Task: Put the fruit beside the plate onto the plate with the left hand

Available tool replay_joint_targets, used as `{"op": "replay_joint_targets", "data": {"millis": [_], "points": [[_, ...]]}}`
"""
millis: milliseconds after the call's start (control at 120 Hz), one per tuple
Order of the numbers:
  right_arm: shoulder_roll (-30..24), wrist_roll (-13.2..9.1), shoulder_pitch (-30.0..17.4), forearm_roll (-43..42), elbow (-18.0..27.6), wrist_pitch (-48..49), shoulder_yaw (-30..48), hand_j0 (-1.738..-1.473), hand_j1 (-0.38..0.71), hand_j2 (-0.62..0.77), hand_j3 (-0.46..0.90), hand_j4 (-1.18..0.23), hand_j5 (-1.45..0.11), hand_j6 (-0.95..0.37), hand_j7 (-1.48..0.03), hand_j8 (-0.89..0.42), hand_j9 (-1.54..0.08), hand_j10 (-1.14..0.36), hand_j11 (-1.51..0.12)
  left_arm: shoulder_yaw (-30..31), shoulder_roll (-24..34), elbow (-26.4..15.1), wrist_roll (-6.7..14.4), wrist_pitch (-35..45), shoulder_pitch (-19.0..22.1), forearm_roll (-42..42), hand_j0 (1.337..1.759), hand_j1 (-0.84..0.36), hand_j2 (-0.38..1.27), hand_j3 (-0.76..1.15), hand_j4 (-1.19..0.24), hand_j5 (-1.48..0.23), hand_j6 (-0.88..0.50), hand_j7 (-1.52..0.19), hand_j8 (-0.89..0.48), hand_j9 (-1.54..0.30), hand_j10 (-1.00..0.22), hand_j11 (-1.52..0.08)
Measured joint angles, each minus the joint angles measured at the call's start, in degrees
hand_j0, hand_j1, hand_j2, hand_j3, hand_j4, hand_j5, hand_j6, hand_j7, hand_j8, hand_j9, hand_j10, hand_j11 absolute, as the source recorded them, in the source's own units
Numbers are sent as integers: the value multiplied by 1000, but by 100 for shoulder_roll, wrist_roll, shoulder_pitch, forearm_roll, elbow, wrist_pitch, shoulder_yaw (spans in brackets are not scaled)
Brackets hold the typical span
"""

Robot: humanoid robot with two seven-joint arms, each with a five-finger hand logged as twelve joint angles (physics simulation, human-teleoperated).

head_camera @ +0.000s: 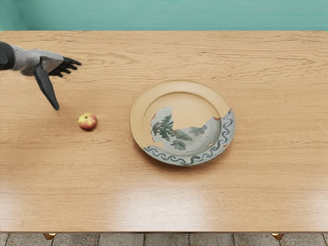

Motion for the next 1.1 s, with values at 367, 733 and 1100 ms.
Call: {"op": "replay_joint_targets", "data": {"millis": [367,733,1100], "points": [[0,0,59,-4,1,-2,1,-1658,-334,-3,0,-13,-17,-13,-17,-13,-17,-13,-17,-6,58,-1753,1236,1,-26,523,1658,349,0,0,-3,0,-4,0,-4,0,-3,0],[0,0,106,-3,1,2,1,-1658,-334,-3,0,-13,-16,-12,-16,-12,-16,-13,-16,167,-446,-2641,1275,828,556,2461,1658,349,1,0,-4,-1,-5,0,-4,0,-3,0],[0,0,142,-3,1,4,1,-1658,-334,-3,0,-12,-16,-12,-16,-12,-16,-12,-16,327,-615,-2715,1276,1992,1145,3274,1658,309,9,0,-39,-46,-40,-45,-39,-45,-38,-45]]}}
